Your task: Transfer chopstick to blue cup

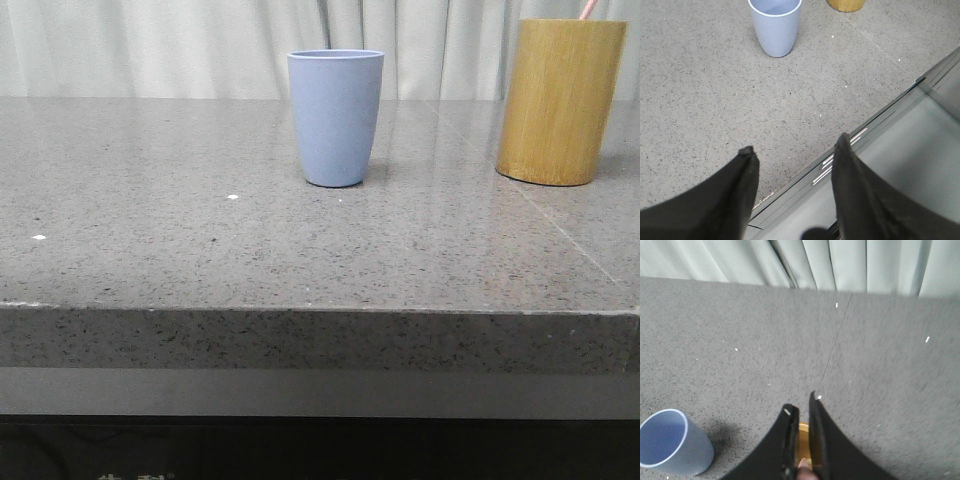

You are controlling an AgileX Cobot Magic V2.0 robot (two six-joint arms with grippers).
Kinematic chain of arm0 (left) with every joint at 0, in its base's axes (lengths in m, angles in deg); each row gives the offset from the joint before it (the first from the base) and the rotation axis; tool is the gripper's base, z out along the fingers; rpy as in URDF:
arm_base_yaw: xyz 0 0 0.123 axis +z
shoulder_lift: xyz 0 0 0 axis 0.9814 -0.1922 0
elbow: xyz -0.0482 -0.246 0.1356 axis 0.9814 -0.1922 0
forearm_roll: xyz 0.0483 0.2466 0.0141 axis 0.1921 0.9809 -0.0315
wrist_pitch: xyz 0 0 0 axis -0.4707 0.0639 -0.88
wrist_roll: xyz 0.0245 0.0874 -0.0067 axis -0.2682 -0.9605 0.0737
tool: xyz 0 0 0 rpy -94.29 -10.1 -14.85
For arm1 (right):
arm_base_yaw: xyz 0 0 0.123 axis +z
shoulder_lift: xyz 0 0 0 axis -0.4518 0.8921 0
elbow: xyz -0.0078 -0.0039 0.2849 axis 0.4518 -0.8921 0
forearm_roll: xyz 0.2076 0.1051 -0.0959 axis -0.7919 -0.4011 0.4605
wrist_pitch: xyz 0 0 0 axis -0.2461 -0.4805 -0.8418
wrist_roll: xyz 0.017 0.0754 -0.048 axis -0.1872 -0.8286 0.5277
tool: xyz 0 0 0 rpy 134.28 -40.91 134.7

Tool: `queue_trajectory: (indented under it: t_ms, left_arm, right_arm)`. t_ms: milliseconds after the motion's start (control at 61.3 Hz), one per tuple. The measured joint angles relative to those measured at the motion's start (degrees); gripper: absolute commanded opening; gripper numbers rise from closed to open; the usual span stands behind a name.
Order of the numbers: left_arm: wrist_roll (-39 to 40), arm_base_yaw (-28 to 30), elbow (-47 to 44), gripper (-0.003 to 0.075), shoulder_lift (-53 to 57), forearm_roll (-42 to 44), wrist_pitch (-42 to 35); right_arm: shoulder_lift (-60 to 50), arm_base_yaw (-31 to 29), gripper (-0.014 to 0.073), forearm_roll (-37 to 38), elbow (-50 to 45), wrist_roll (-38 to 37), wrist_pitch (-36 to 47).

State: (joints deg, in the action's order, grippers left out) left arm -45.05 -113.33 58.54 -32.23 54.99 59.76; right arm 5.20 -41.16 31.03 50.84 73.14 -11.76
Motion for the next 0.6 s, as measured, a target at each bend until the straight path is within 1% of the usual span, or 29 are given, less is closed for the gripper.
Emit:
queue_trajectory:
  t_ms: [163, 294, 359, 457, 604]
  left_arm:
    - [0.0, 0.0, 0.0, 0.0345, 0.0, 0.0, 0.0]
    - [0.0, 0.0, 0.0, 0.0345, 0.0, 0.0, 0.0]
    - [0.0, 0.0, 0.0, 0.0345, 0.0, 0.0, 0.0]
    - [0.0, 0.0, 0.0, 0.0345, 0.0, 0.0, 0.0]
    - [0.0, 0.0, 0.0, 0.0345, 0.0, 0.0, 0.0]
  right_arm:
    - [-5.7, 0.0, -0.0066, 1.58, 3.98, 0.13, -1.99]
    - [-9.82, 2.41, -0.0066, 1.71, 4.46, 0.25, -2.08]
    - [-10.69, 5.44, -0.0066, 1.71, 4.6, 0.27, -2.08]
    - [-10.8, 11.51, -0.0066, 1.71, 4.6, 0.91, -1.46]
    - [-8.9, 20.3, -0.0066, 2.7, 3.1, 1.41, 2.61]
